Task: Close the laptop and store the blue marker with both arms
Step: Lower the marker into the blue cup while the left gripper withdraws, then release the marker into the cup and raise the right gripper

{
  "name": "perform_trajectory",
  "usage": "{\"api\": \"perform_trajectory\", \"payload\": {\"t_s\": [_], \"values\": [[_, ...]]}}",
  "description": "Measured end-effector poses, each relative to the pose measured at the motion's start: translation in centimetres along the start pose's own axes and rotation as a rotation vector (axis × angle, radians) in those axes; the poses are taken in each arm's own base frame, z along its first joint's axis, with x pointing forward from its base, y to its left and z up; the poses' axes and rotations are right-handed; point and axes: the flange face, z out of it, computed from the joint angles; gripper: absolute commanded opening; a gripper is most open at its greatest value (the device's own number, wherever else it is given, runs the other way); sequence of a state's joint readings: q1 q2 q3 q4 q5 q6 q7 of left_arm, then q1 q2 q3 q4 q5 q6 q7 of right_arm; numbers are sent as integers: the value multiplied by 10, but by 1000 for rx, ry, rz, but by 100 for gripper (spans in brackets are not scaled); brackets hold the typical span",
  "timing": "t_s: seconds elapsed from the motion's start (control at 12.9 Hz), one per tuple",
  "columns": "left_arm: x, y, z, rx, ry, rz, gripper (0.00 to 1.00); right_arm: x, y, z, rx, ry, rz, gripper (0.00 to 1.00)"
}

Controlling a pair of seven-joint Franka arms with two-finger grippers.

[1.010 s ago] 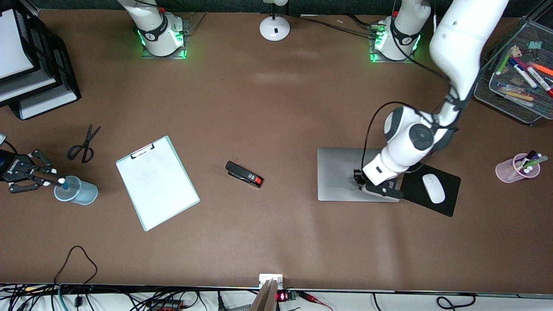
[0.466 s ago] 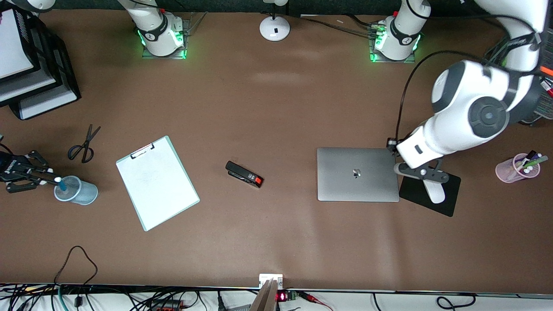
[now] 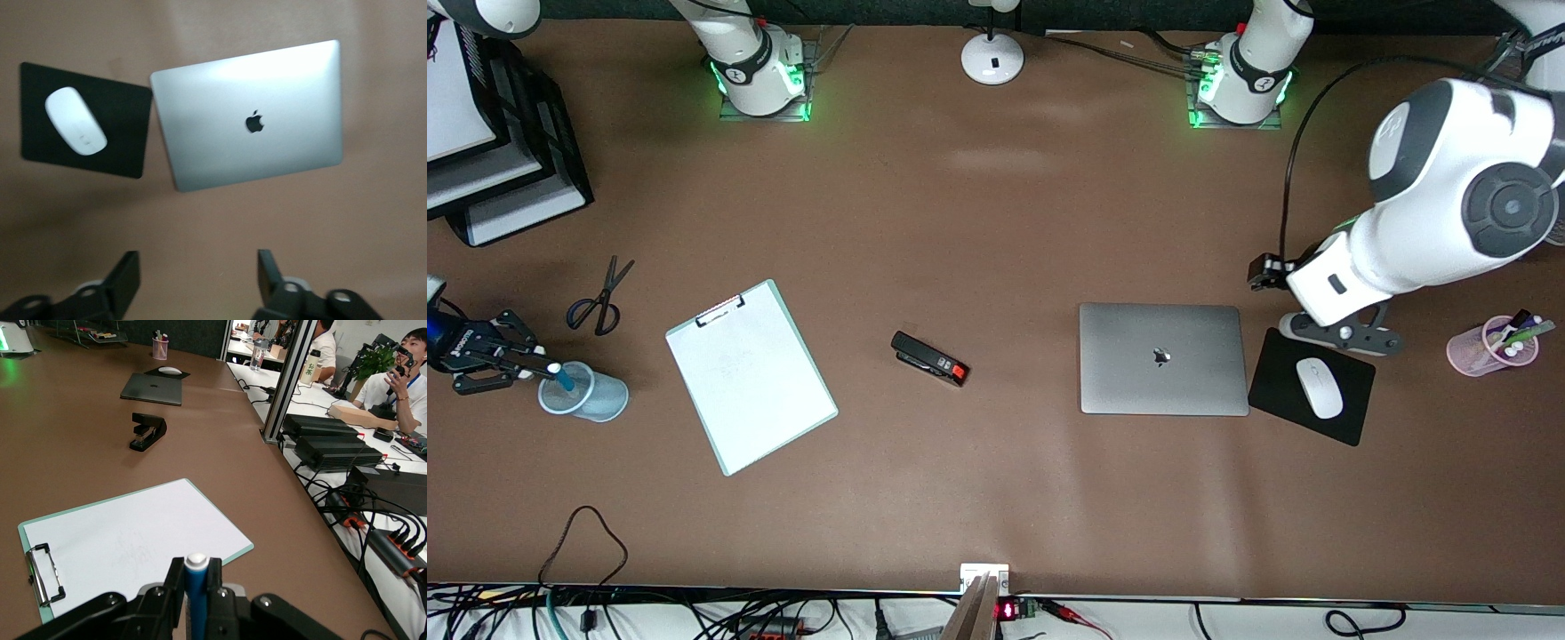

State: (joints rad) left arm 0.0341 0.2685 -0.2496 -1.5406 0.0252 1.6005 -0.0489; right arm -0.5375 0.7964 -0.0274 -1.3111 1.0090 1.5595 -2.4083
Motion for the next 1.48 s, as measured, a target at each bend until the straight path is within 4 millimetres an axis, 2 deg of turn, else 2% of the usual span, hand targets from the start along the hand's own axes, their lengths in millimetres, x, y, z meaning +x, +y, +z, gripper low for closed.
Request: {"api": "perform_trajectory", "payload": {"t_s": [0.23,0.31,0.39,0.47,0.7,0.85,1.01,1.24,1.48], "values": [[-29,1,-12,63,4,1,100,-14,-6,1,3,11,21,3],[-42,3,-18,76,14,1,100,-17,-7,3,5,13,26,25],[-56,4,-25,88,34,-1,100,-20,-8,4,6,15,31,73],[-67,4,-33,96,52,-1,100,-22,-9,5,7,16,37,100],[-78,-5,-48,103,87,25,100,-25,-14,-2,5,24,97,100],[-70,-11,-47,98,109,26,100,-25,-15,-4,11,26,210,100],[-55,-16,-56,88,158,24,100,-16,-9,-1,23,29,310,100],[-43,-21,-72,107,186,33,100,22,15,15,63,-14,454,100],[-43,-21,-78,84,211,30,100,81,41,21,96,-147,584,100]]}}
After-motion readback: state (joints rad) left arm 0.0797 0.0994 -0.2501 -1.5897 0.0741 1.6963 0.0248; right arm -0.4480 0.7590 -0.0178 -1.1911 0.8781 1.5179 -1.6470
